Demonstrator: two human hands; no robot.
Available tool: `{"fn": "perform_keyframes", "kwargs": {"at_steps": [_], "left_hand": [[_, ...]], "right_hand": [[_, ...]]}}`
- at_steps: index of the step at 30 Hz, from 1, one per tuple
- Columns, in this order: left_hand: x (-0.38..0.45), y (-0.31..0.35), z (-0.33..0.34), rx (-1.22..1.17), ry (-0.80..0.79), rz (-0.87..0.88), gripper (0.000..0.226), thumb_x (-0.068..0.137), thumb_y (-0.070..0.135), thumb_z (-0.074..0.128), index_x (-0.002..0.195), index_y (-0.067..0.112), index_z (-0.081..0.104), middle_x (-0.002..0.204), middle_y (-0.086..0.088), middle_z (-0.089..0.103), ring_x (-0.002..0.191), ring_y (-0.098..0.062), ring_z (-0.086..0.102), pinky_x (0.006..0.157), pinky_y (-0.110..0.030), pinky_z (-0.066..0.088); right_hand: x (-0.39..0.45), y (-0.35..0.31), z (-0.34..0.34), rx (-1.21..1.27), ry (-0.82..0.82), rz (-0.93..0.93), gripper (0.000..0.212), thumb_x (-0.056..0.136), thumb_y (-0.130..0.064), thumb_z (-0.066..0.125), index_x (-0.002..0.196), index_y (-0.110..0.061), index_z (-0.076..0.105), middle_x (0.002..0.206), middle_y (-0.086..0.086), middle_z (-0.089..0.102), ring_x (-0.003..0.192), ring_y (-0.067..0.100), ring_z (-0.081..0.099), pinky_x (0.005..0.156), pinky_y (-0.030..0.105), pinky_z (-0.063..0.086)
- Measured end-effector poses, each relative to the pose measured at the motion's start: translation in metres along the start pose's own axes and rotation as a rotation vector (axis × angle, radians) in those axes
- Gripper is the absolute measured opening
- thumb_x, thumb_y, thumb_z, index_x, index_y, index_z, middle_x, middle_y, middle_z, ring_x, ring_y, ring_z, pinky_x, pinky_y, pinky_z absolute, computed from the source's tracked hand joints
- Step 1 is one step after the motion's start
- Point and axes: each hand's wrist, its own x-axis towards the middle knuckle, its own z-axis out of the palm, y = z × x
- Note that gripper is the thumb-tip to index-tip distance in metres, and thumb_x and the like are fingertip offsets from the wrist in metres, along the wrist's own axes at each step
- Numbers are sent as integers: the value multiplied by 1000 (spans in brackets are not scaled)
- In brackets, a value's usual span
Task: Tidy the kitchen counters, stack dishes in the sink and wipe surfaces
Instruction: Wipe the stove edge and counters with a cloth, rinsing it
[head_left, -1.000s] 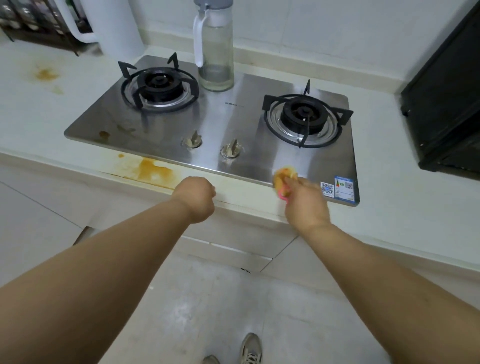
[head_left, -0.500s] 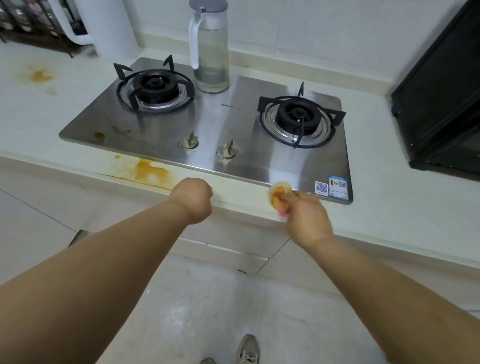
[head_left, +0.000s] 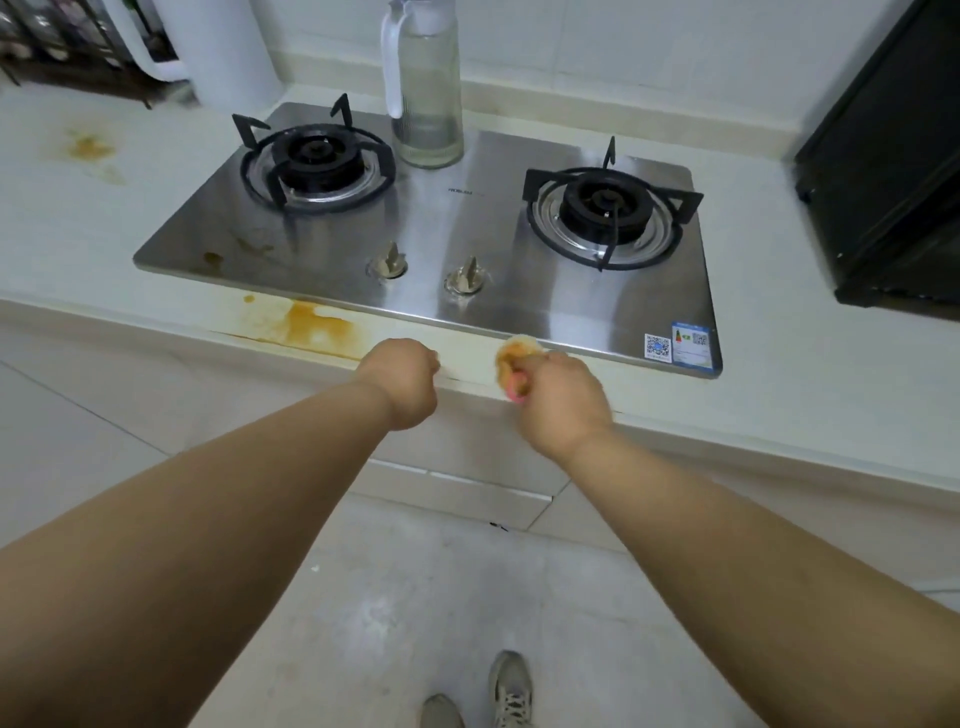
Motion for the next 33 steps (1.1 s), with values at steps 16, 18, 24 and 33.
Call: {"fn": "perform_keyframes", "kwargs": {"at_steps": [16,18,24,33], "left_hand": [[-12,-16,8,-293,113,-5,60,76,-7,42,126,19,60,132,-2,60,128,-20,49,108,-25,36],[-10,-18,8,-255,101,-29,56,81,-5,43,131,17,56,140,0,52,133,-18,43,113,-24,29],[1,-8,7,-206,84,-46,52,83,0,48,131,16,56,137,-4,50,127,-23,47,110,-31,36],[-19,-24,7,-201,118,-5,56,82,-1,43,132,21,56,139,0,52,131,-19,45,111,-28,33]], "right_hand": [[30,-67,8,45,-79,-210,31,87,-11,51,115,-23,57,126,7,49,111,29,51,90,30,41],[17,-32,-1,46,-66,-182,31,81,-5,50,104,-24,57,117,6,52,105,29,53,83,28,40],[-25,95,-35,-113,61,378,39,85,-10,49,124,-8,41,121,18,45,100,36,57,79,35,45],[29,-72,17,-62,-48,-86,53,90,-10,47,140,-7,31,137,19,34,114,33,49,95,35,40]]}}
